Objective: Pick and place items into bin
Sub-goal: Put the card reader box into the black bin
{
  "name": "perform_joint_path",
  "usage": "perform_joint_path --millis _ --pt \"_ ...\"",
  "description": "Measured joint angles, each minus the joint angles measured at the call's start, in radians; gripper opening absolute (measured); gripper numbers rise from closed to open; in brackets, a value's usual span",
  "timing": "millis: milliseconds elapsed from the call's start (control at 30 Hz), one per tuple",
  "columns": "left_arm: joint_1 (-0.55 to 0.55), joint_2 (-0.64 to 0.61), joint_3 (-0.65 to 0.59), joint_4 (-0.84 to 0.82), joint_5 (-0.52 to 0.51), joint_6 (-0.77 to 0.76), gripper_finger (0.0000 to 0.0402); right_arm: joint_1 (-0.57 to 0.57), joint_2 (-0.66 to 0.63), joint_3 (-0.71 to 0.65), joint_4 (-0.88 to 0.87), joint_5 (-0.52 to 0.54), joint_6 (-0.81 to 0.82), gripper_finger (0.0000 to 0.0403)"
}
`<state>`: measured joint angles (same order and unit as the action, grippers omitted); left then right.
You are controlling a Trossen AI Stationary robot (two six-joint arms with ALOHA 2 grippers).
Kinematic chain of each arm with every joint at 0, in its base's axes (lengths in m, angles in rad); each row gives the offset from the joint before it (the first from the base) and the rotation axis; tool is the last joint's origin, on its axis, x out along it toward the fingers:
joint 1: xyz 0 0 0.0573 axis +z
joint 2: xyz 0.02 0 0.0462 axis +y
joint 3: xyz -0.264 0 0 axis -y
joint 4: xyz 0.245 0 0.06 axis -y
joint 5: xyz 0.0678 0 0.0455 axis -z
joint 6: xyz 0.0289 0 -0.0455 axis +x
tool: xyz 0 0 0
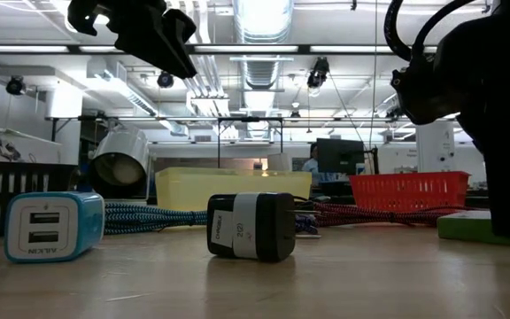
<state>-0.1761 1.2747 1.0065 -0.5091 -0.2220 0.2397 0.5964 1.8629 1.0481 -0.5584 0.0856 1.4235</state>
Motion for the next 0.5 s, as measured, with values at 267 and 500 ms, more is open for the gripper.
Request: perform_joint_path --millis 267,500 --pt "0.0 0.0 0.0 0.0 0.0 0.0 0.0089 0.0 -0.001 0.0 0.012 -0.018 -0.014 0.0012" --pt "0.0 0.0 0.0 0.0 0.0 0.0 0.0089 0.002 -0.017 0.034 0.007 -0.008 -0.062 0.001"
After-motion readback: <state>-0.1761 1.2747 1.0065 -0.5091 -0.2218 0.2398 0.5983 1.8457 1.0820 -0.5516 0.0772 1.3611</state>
